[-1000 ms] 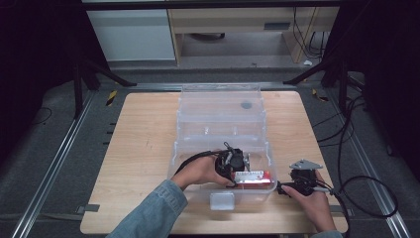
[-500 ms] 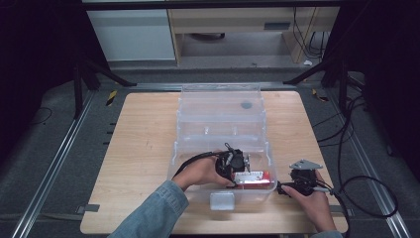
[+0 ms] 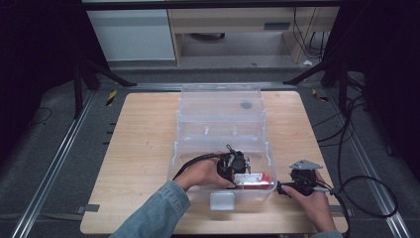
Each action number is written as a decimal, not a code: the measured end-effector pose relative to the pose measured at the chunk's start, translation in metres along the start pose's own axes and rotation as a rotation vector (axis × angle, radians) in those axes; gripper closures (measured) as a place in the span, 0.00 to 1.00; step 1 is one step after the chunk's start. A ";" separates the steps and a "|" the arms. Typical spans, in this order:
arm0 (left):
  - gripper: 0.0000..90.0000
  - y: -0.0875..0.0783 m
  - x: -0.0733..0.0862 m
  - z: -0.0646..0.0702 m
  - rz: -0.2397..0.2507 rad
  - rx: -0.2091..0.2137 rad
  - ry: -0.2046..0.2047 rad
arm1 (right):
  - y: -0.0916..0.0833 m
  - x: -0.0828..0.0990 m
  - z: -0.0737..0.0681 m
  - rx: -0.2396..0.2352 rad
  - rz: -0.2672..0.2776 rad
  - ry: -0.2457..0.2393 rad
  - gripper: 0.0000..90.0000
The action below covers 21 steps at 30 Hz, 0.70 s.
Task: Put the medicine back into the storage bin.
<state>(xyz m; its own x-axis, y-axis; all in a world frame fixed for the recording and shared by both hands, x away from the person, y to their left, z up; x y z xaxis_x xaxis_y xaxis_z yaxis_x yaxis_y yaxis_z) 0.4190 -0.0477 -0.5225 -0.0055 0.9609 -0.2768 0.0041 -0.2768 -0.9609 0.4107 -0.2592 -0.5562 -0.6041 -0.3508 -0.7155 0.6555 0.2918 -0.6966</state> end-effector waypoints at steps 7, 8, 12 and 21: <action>0.55 0.003 0.000 0.000 -0.007 0.000 -0.001 | 0.000 0.000 0.000 0.001 0.000 -0.001 0.02; 0.55 0.003 0.000 0.000 -0.004 -0.001 -0.002 | 0.000 0.000 0.000 0.001 0.000 -0.001 0.02; 0.48 -0.005 -0.005 0.000 0.040 -0.012 -0.007 | 0.000 0.000 0.000 0.001 0.000 0.000 0.02; 0.41 -0.028 -0.011 0.000 0.143 -0.042 -0.016 | 0.000 0.000 0.000 0.001 0.000 0.000 0.02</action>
<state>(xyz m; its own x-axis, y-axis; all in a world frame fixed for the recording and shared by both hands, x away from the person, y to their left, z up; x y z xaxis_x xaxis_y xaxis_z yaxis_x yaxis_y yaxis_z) 0.4191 -0.0508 -0.4928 -0.0176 0.9115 -0.4108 0.0481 -0.4097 -0.9110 0.4107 -0.2593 -0.5562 -0.6041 -0.3512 -0.7154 0.6557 0.2912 -0.6966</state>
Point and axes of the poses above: each handheld gripper's, and its own axes: y roughly forward along the jaws, x roughly out of its underside, z roughly to its right, the point moved 7 cm from there along y, roughly forward along the jaws, and after that the axes turned 2 degrees about -y, right-handed, at the moved point
